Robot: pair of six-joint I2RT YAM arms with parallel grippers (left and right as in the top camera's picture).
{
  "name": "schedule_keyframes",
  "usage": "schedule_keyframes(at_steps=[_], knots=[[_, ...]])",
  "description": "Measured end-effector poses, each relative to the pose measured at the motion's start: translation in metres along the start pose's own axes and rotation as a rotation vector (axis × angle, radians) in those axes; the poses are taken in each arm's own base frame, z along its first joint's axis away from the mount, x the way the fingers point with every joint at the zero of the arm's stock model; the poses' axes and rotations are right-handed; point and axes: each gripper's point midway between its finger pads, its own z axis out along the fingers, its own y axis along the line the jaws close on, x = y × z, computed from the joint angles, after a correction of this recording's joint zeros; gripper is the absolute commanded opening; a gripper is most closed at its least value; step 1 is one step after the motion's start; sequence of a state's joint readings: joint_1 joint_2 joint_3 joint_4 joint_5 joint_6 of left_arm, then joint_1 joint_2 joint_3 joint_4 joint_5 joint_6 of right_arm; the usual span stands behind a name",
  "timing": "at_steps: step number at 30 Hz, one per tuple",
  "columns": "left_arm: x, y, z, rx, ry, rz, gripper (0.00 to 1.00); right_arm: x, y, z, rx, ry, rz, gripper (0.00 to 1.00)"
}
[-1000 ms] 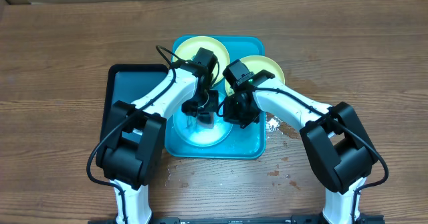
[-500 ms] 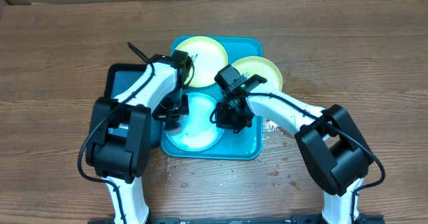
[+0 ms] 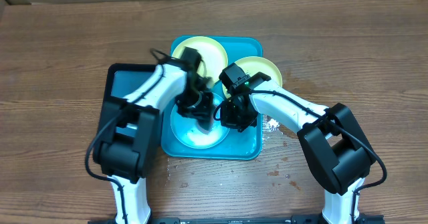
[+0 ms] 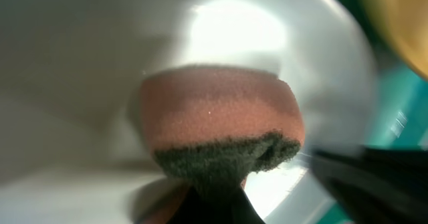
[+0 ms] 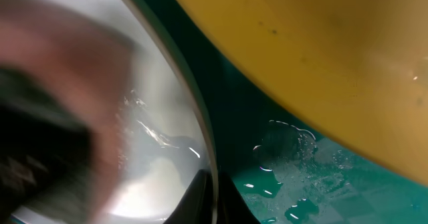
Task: Clean dirty plates on tray and stack at the side
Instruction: 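Scrub the white plate with the sponge in the left gripper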
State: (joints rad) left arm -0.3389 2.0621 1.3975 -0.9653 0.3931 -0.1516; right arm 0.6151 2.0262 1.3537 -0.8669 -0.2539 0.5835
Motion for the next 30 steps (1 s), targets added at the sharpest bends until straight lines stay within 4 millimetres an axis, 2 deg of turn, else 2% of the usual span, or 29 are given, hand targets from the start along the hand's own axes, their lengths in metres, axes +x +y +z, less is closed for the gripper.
schedule_keyframes(at_steps=[3, 8, 13, 19, 21, 26, 30], knots=[[0.014, -0.019, 0.009, 0.007, 0.053, 0.046, 0.04, 0.001, -0.003, 0.0, 0.008, 0.005, 0.01, 0.04], [0.022, -0.011, 0.01, -0.075, 0.078, -0.032, 0.04, 0.001, -0.004, -0.001, 0.009, 0.007, 0.005, 0.04], [0.036, 0.017, 0.003, -0.281, 0.103, -0.15, 0.04, 0.003, 0.0, 0.0, 0.004, 0.007, -0.013, 0.04], [0.049, 0.081, -0.03, -0.699, 0.077, -0.214, 0.04, 0.004, 0.001, 0.001, 0.004, 0.009, -0.017, 0.04], [0.048, 0.094, -0.04, -0.79, 0.054, -0.224, 0.04, 0.003, 0.001, 0.001, 0.003, 0.008, -0.017, 0.04], [0.043, 0.1, -0.047, -0.856, -0.006, -0.268, 0.04, 0.005, 0.005, 0.001, -0.007, 0.013, -0.024, 0.04], [0.027, 0.093, -0.036, -0.779, -0.071, -0.294, 0.04, 0.006, 0.004, 0.001, -0.002, 0.016, -0.022, 0.04]])
